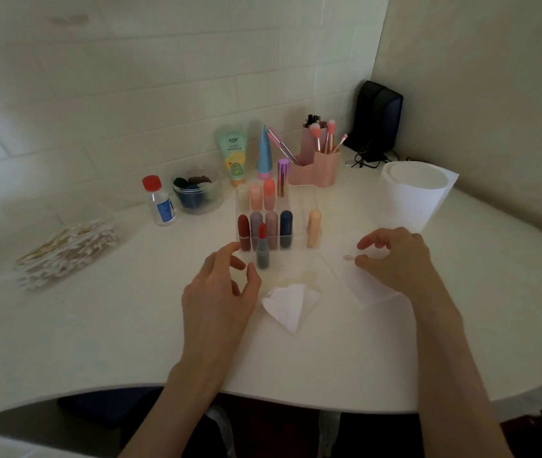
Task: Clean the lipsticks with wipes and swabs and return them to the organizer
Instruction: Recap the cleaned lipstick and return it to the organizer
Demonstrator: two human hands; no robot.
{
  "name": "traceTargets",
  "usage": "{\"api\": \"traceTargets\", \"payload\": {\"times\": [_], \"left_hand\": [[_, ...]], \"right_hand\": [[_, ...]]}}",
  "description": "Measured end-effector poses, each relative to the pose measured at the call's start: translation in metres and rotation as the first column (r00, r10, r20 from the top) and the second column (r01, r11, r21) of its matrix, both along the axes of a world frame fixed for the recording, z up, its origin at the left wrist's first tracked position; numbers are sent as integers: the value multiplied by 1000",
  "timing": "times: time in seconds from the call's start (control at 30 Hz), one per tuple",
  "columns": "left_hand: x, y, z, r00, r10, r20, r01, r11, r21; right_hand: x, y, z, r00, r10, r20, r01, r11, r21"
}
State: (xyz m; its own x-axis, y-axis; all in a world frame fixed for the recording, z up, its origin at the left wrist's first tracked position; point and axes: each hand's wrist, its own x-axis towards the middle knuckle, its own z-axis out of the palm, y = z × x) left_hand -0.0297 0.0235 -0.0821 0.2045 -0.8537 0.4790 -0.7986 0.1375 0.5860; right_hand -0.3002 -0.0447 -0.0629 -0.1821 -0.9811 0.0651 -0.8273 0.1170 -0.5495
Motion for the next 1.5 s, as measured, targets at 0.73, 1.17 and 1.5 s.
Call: {"api": "traceTargets", "payload": {"times": [0.73,1.17,1.5], "left_hand": [[-9,-34,-6,994,-30,-105,54,971,232],[-7,-21,6,817,-169,-551,209,978,11],[-5,-14,9,685,-350,-639,430,902,-33]], "right_hand": [[-11,0,-3,962,185,201,-166,980,-105],[50,14,5,638,616,462,-417,781,-465],[73,21,0,664,644,380,-438,747,-500]]}}
